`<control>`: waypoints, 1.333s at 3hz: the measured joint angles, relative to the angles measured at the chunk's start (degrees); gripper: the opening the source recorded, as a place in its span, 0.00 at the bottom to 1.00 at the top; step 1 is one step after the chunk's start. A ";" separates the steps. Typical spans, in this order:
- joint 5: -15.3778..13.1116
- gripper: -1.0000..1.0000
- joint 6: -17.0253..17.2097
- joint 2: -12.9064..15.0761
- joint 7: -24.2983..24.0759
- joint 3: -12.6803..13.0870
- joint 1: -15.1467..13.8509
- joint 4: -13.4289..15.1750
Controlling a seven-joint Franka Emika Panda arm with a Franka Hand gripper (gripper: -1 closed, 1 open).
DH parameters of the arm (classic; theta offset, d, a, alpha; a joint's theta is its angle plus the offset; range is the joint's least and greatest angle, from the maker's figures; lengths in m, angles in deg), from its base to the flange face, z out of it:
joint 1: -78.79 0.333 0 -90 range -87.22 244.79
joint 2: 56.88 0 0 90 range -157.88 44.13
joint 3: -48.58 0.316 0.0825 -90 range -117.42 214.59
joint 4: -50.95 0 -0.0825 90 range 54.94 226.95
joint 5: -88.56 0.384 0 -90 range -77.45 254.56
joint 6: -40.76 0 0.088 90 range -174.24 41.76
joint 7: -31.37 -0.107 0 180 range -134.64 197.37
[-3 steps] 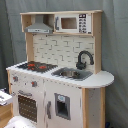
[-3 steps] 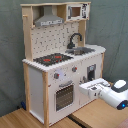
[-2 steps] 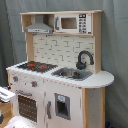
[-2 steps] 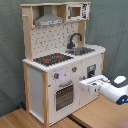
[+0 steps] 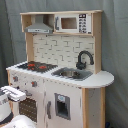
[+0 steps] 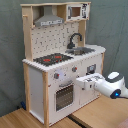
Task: Play with the kitchen
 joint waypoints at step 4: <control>-0.01 1.00 -18.52 -0.13 5.54 -7.24 -7.95 2.97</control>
